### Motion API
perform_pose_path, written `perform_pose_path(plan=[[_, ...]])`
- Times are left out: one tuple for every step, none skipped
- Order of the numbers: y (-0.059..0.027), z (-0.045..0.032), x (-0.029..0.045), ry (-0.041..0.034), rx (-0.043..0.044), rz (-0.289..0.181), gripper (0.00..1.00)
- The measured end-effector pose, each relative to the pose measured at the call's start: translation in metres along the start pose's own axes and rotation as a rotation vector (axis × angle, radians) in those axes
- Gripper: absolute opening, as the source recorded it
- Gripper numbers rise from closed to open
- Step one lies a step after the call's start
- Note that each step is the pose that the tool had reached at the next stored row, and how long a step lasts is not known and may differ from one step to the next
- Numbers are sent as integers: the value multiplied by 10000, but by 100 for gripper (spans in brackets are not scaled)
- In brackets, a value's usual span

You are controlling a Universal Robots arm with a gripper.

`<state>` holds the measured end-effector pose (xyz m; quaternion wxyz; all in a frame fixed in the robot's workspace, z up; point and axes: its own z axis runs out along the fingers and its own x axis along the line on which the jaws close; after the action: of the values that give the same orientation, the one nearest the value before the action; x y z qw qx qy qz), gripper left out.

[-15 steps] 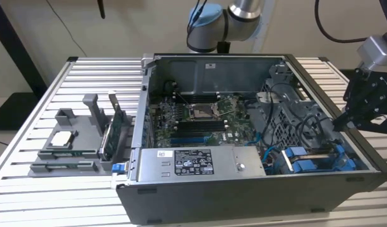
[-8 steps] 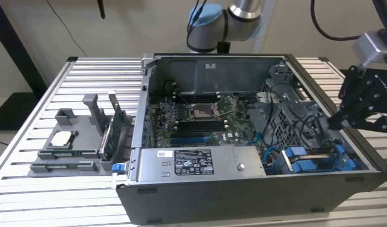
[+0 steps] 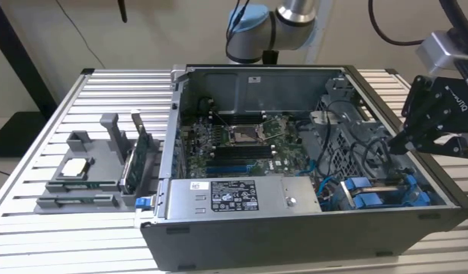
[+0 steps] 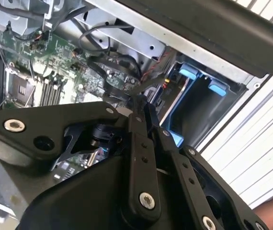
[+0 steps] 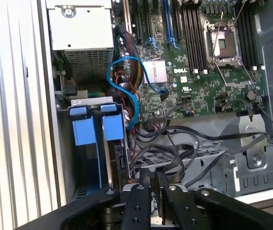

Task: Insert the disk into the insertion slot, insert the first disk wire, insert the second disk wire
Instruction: 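Insert the second disk wire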

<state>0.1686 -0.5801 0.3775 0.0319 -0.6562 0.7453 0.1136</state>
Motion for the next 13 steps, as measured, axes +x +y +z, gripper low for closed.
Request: perform_pose_path(plan=[[19,-2,2,2,-16,4,16],[39,-3,3,4,-31,7,16],[62,-2,4,4,-47,10,16],[90,0,5,6,-55,12,16],[129,3,9,6,-57,12,16],[171,7,15,7,-57,12,16],[216,12,22,8,-57,13,16],[259,16,27,9,-57,12,16],[281,19,30,8,-56,11,16],[281,18,31,6,-57,11,16],[281,18,31,3,-57,10,16],[281,18,31,0,-58,9,16],[281,18,31,-3,-58,9,16]])
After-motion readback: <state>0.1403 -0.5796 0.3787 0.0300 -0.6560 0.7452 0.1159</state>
